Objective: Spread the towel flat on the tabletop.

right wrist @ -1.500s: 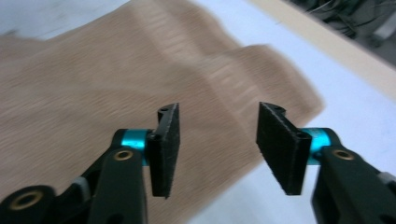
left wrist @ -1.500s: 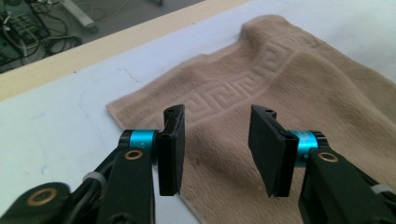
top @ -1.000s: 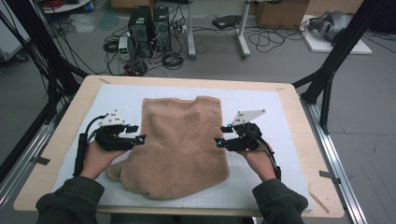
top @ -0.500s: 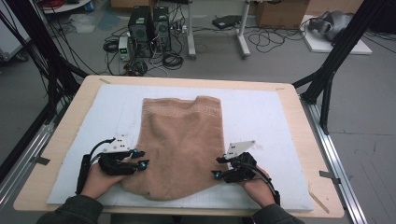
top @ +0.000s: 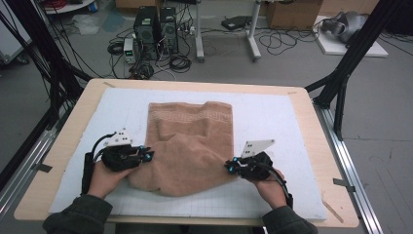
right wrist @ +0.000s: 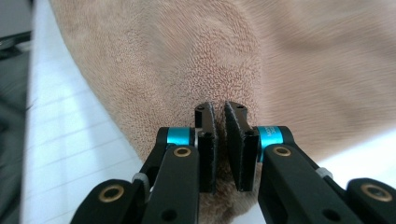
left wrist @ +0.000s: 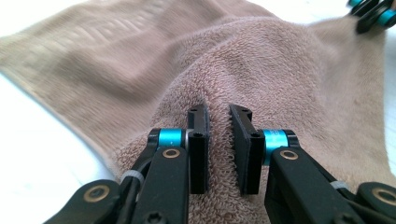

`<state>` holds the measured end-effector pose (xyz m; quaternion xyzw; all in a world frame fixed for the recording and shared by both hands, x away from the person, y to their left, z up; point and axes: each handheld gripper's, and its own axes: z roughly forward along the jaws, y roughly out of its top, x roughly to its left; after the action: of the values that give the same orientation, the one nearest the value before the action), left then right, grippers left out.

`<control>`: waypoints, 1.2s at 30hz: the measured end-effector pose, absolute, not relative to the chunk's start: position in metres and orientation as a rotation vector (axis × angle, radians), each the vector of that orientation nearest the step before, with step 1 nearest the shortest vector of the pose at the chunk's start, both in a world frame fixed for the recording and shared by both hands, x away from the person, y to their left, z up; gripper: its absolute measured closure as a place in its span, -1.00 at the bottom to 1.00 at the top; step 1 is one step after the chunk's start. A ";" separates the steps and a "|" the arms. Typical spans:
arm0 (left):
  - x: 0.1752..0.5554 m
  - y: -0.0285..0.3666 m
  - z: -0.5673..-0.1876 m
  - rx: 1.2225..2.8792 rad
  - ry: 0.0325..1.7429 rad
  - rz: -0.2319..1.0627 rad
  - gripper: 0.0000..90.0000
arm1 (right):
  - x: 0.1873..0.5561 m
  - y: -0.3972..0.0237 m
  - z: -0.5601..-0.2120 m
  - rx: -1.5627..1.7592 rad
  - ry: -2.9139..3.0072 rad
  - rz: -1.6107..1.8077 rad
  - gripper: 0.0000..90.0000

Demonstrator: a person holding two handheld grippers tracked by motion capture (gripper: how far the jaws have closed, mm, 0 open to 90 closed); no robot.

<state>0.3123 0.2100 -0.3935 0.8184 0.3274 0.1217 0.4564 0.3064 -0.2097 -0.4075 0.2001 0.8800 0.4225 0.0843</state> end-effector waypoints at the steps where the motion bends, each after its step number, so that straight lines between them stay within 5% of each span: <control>1: 0.320 0.207 -0.393 2.013 0.826 0.297 0.73 | 0.310 -0.211 -0.404 0.606 2.603 1.260 0.85; 12: 0.379 0.190 -0.423 2.050 0.984 0.289 0.68 | 0.368 -0.195 -0.429 0.794 2.625 1.087 0.83; 26: 0.330 0.217 -0.382 2.014 0.878 0.396 0.08 | 0.336 -0.211 -0.398 0.757 2.484 1.229 0.33; 36: 0.290 0.217 -0.405 2.076 0.786 0.334 0.05 | 0.310 -0.185 -0.422 0.617 2.620 1.236 0.21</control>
<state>0.2902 0.2172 -0.4049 0.8335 0.3156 0.1342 0.4333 0.3103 -0.1852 -0.4219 0.2074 0.8810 0.4156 0.0899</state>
